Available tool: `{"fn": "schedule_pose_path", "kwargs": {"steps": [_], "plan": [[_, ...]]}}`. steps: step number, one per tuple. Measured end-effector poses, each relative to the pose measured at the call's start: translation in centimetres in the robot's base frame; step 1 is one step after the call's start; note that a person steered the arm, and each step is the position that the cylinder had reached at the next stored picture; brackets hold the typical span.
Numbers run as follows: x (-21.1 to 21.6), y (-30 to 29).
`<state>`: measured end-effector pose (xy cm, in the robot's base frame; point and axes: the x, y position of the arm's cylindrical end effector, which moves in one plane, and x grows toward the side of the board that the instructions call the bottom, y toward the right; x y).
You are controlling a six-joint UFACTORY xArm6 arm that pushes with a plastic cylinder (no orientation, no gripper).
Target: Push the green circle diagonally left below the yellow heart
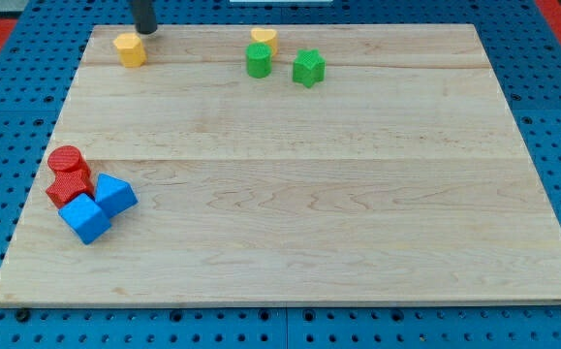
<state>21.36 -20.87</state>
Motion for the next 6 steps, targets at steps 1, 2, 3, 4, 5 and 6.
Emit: {"fn": "schedule_pose_path", "kwargs": {"steps": [1,2,3,4,5,6], "plan": [[6.0,-0.3],[10.6,-0.4],[10.9,3.2],[14.3,16.0],[15.2,30.7],[11.8,40.0]]}}
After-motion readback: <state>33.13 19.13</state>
